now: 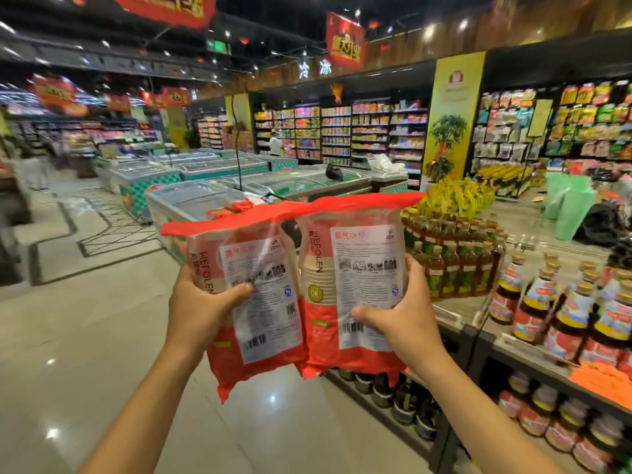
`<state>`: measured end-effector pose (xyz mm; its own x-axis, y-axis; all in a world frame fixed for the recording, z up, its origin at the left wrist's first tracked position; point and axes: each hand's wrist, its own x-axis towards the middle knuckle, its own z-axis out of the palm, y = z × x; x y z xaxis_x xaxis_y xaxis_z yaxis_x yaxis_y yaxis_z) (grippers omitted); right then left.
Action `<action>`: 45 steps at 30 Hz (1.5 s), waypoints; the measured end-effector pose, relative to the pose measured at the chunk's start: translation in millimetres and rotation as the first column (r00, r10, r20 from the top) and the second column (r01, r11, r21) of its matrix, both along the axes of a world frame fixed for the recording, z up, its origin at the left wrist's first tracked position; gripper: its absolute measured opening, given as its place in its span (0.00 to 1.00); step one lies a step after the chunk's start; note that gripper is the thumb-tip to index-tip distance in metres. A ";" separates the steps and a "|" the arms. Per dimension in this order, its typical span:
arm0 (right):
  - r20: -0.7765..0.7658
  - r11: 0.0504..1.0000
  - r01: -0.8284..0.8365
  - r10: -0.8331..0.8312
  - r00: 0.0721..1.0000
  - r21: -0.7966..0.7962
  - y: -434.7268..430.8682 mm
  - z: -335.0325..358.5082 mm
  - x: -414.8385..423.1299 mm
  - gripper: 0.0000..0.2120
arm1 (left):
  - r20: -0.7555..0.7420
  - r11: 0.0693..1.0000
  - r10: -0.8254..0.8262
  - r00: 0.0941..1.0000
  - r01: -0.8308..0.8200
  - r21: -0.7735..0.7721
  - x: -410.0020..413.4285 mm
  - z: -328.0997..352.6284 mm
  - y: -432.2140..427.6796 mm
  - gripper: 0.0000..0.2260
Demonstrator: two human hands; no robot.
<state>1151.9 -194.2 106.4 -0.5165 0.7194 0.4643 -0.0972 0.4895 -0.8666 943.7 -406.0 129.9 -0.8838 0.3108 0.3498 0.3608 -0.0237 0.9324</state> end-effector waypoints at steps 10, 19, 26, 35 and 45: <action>0.044 0.989 -0.146 0.146 0.988 -0.012 0.7 -18.1 -133.0 0.51 | 0.022 0.983 0.173 0.985 -0.171 -0.070 -96.6 -22.9 -29.1 0.29; 0.000 0.966 -0.254 0.254 0.967 -0.057 43.6 -33.9 -285.1 0.48 | 0.003 0.953 0.265 0.964 -0.262 -0.152 -221.3 -17.9 4.5 0.31; -0.026 0.943 -0.326 0.325 0.945 -0.064 94.0 -24.8 -401.8 0.50 | -0.028 0.937 0.310 0.950 -0.310 -0.158 -319.8 -5.4 49.1 0.29; 0.009 0.936 -0.343 0.344 0.939 -0.082 148.3 -32.0 -507.4 0.49 | -0.005 0.937 0.307 0.952 -0.303 -0.173 -428.1 -14.9 101.4 0.29; 0.095 0.962 -0.266 0.271 0.958 -0.063 211.5 -51.8 -666.4 0.48 | 0.037 0.950 0.273 0.961 -0.264 -0.165 -598.8 -44.2 173.2 0.29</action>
